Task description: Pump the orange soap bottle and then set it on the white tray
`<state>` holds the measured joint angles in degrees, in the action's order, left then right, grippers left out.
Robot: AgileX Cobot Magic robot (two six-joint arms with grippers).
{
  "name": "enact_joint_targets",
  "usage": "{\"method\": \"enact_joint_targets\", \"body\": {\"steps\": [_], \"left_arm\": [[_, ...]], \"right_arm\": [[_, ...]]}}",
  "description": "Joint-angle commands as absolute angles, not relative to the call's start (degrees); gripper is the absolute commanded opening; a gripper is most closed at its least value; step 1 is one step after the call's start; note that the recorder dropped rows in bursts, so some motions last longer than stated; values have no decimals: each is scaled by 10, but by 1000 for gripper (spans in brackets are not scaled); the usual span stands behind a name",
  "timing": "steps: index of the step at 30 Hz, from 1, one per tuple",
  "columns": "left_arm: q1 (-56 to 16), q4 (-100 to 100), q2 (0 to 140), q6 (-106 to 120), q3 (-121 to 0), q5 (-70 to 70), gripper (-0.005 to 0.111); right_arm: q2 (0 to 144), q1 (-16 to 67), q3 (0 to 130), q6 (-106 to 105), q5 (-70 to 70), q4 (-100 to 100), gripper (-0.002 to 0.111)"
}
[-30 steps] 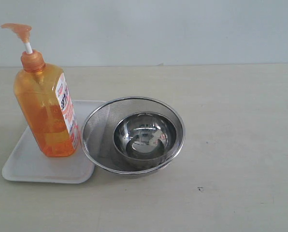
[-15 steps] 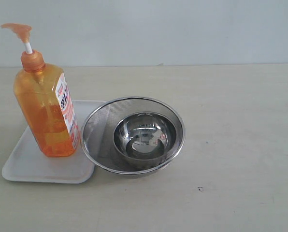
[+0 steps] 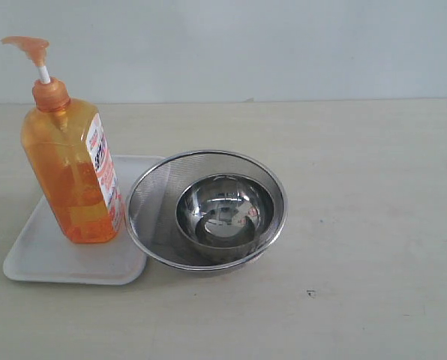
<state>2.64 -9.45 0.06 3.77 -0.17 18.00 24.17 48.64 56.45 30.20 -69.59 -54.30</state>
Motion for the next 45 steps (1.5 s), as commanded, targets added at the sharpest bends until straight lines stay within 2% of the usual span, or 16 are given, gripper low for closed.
{"method": "enact_joint_targets", "body": {"steps": [1, 10, 16, 23, 36, 45], "left_arm": [[28, -101, 0, 34, 0, 179, 5], [28, -101, 0, 34, 0, 179, 5], [28, -101, 0, 34, 0, 179, 5], [28, -101, 0, 34, 0, 179, 5], [28, -101, 0, 34, 0, 179, 5], [28, -101, 0, 34, 0, 179, 5]], "right_arm": [[238, 485, 567, 300, -697, -545, 0], [238, 485, 567, 317, -676, -542, 0], [238, 477, 567, 325, -598, -526, 0], [238, 391, 548, 284, -475, -466, 0], [224, 207, 392, 260, -199, -375, 0], [183, 137, 263, 265, -118, -324, 0]]}}
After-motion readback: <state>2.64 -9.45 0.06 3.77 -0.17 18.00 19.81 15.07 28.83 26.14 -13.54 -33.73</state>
